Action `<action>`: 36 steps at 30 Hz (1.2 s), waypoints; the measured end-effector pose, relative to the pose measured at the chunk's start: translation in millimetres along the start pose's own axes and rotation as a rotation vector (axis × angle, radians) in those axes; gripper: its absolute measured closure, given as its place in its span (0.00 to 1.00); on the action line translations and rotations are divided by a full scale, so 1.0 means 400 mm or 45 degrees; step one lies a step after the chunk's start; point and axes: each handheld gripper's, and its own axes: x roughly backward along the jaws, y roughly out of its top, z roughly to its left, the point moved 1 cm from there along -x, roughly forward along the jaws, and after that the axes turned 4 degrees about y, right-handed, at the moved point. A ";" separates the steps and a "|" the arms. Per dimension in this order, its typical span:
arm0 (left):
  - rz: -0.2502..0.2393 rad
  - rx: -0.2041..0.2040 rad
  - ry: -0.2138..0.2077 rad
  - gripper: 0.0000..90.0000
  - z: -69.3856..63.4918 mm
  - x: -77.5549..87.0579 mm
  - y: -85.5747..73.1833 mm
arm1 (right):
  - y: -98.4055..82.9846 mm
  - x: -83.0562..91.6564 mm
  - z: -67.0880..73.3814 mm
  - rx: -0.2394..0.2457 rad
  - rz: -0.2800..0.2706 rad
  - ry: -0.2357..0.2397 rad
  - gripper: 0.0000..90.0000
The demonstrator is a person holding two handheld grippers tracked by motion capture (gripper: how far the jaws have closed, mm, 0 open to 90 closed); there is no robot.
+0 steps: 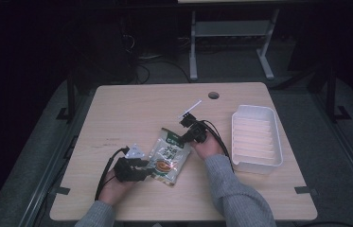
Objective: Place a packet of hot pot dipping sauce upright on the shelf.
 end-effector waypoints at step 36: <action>-0.204 0.124 -0.122 0.36 0.033 0.050 -0.001 | 0.033 0.172 0.151 0.321 -0.124 0.292 0.99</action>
